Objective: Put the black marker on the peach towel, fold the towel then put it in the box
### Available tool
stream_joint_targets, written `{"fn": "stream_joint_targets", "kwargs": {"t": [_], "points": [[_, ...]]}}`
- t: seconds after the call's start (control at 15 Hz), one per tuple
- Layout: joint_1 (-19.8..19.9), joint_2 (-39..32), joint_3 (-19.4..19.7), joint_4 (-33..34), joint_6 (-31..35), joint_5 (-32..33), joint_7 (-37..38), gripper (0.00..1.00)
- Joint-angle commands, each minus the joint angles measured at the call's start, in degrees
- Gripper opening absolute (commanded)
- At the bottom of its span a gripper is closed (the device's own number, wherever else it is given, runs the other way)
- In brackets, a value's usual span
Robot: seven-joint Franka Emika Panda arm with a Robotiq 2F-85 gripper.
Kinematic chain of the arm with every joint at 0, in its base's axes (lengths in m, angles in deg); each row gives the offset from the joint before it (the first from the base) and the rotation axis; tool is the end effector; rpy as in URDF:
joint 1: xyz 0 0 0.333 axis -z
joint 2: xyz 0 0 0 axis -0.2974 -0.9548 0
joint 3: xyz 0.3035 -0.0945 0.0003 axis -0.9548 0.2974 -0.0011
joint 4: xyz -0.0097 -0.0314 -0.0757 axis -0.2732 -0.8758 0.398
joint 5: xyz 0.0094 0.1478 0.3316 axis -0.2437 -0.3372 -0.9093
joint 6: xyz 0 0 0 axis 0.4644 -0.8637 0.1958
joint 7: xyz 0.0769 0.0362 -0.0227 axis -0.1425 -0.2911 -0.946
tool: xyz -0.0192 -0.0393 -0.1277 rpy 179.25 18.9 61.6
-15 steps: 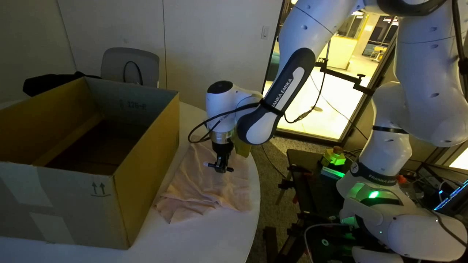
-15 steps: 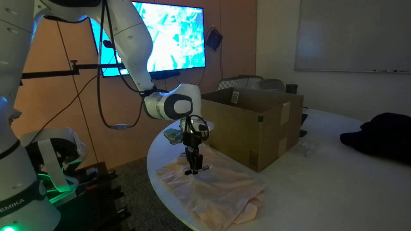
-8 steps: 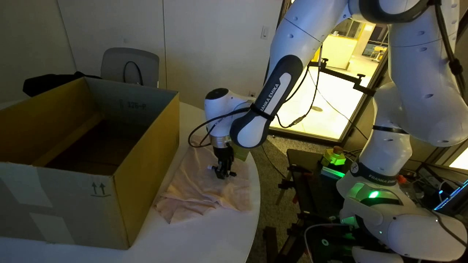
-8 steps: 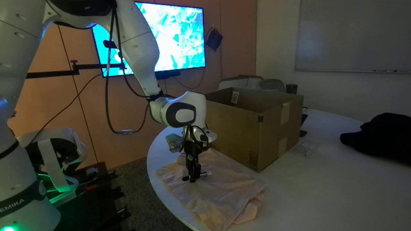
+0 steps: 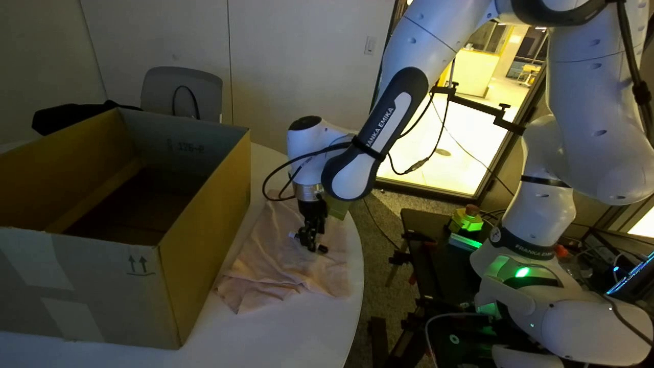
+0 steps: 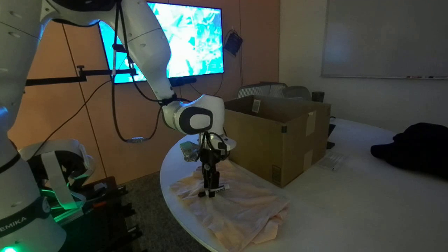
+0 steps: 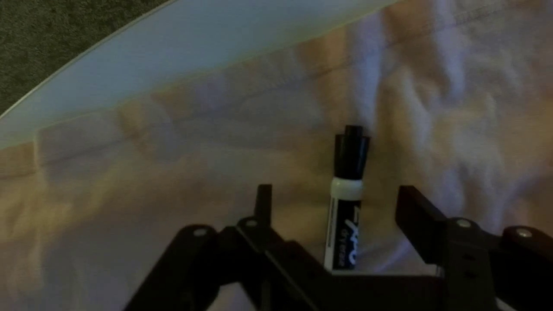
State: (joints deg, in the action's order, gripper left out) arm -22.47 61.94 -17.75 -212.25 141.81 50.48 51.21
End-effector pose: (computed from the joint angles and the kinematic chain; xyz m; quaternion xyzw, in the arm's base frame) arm 0.4968 -0.0078 0.1319 0.9907 -0.0987 -0.0745 0.0561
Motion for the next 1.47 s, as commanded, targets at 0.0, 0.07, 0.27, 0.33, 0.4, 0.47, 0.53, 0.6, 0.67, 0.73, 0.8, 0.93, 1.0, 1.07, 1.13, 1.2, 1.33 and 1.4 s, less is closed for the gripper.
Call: {"fn": "stream_joint_targets", "kwargs": {"t": [0.0, 0.07, 0.27, 0.33, 0.4, 0.47, 0.53, 0.6, 0.67, 0.73, 0.8, 0.93, 1.0, 1.07, 1.13, 1.2, 1.33, 1.4], "points": [[-1.6, 7.1, -0.2, -4.7, 0.3, 1.0, -0.1, 1.00], [-1.9, 8.5, -0.5, -5.4, 0.4, 1.1, -0.1, 1.00], [-2.5, 10.9, -3.0, -6.5, 0.7, -0.1, -0.1, 1.00], [-2.3, 11.3, -4.2, -6.6, 0.7, -1.1, -0.8, 1.00], [-2.4, 11.2, -5.4, -6.5, 1.4, -1.8, -0.9, 1.00], [-2.5, 10.9, -6.7, -6.2, 2.0, -2.7, -1.0, 1.00], [-2.7, 10.3, -7.8, -5.6, 2.9, -3.4, -0.9, 1.00], [-3.1, 9.8, -8.5, -5.1, 3.4, -3.7, -0.5, 1.00], [-3.7, 8.8, -9.0, -4.4, 4.7, -3.8, 0.1, 1.00], [-4.2, 8.1, -9.3, -3.8, 5.5, -3.7, 0.4, 1.00], [-4.6, 7.0, -9.5, -2.9, 6.3, -3.7, 0.5, 1.00], [-5.6, 5.1, -9.4, -1.5, 7.4, -3.2, 0.7, 1.00], [-5.9, 4.4, -9.3, -0.9, 7.9, -3.2, 0.5, 1.00], [-6.0, 3.4, -9.4, -0.1, 8.3, -3.4, 0.2, 1.00], [-6.1, 2.6, -9.4, 0.6, 8.6, -3.5, -0.1, 1.00], [-6.1, 1.6, -9.4, 1.5, 8.8, -3.6, -0.4, 1.00], [-6.2, -0.6, -9.3, 3.3, 9.3, -3.7, -0.6, 1.00], [-6.2, -1.6, -9.3, 4.2, 9.6, -3.8, -0.8, 1.00]]}}
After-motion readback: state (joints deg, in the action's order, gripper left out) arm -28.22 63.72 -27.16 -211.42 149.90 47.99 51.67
